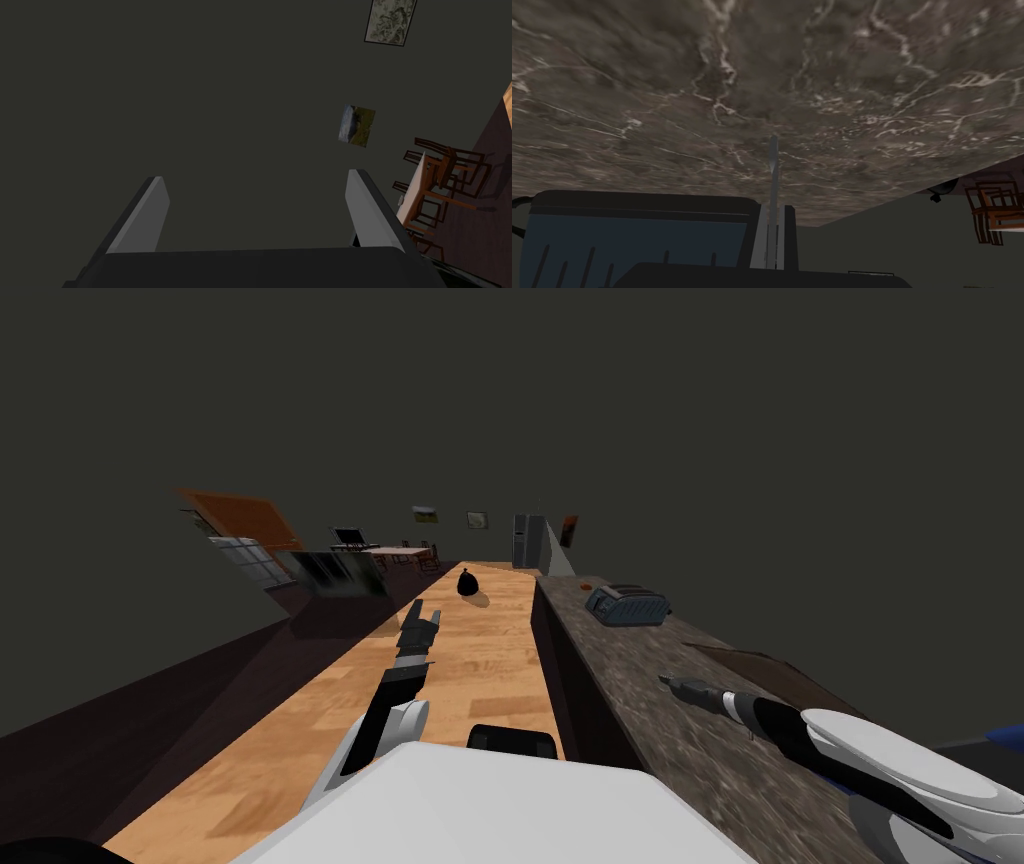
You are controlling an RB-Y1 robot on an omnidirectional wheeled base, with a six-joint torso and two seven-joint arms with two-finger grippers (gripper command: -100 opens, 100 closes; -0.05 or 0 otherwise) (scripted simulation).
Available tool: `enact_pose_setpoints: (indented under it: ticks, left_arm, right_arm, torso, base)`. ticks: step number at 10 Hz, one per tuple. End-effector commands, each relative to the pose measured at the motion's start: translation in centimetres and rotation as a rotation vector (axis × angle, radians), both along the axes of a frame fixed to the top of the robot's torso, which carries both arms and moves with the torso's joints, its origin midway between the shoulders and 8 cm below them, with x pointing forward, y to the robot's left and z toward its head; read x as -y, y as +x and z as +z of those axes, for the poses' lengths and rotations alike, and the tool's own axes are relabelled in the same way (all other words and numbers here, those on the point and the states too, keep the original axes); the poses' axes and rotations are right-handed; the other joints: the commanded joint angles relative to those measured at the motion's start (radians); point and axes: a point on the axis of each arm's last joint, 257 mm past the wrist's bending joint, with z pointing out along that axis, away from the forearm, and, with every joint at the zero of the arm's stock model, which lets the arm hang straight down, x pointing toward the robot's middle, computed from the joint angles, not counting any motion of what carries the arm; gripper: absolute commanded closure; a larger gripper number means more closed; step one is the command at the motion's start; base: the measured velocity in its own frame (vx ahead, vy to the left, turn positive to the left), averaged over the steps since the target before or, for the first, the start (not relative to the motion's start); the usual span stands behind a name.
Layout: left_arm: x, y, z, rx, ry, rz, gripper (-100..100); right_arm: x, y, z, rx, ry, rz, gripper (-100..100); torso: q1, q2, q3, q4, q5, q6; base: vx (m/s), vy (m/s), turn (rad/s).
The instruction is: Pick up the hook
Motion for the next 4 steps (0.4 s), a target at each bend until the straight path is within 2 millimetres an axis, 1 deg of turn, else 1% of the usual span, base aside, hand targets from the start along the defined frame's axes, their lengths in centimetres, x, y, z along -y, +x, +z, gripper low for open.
enact_pose_setpoints:
  ticks: [1, 2, 3, 4]
  left_arm:
    - [0.0, 0.0, 0.0, 0.0, 0.0, 0.0, 0]
    - [0.0, 0.0, 0.0, 0.0, 0.0, 0.0, 0]
    - [0.0, 0.0, 0.0, 0.0, 0.0, 0.0, 0]
    - [0.0, 0.0, 0.0, 0.0, 0.0, 0.0, 0]
  right_arm:
    - [0.26, -0.6, 0.47, -0.001, -0.02, -0.006, 100]
    - [-0.59, -0.18, 0.98, 0.012, -0.019, 0.015, 100]
    - [-0.2, -0.34, 0.69, 0.005, -0.017, 0.007, 100]
    - [-0.23, -0.28, 0.79, 0.007, -0.018, 0.007, 0]
  torso:
    - [0.0, 0.0, 0.0, 0.0, 0.0, 0.0]
    - [-0.001, 0.0, 0.0, 0.0, 0.0, 0.002]
    - [-0.001, 0.0, 0.0, 0.0, 0.0, 0.001]
    - [-0.001, 0.0, 0.0, 0.0, -0.001, 0.0]
  base:
    - [0.031, -0.014, -0.06]
    - [0.038, -0.016, -0.062]
    - [0.016, -0.006, -0.007]
    - [0.0, 0.0, 0.0]
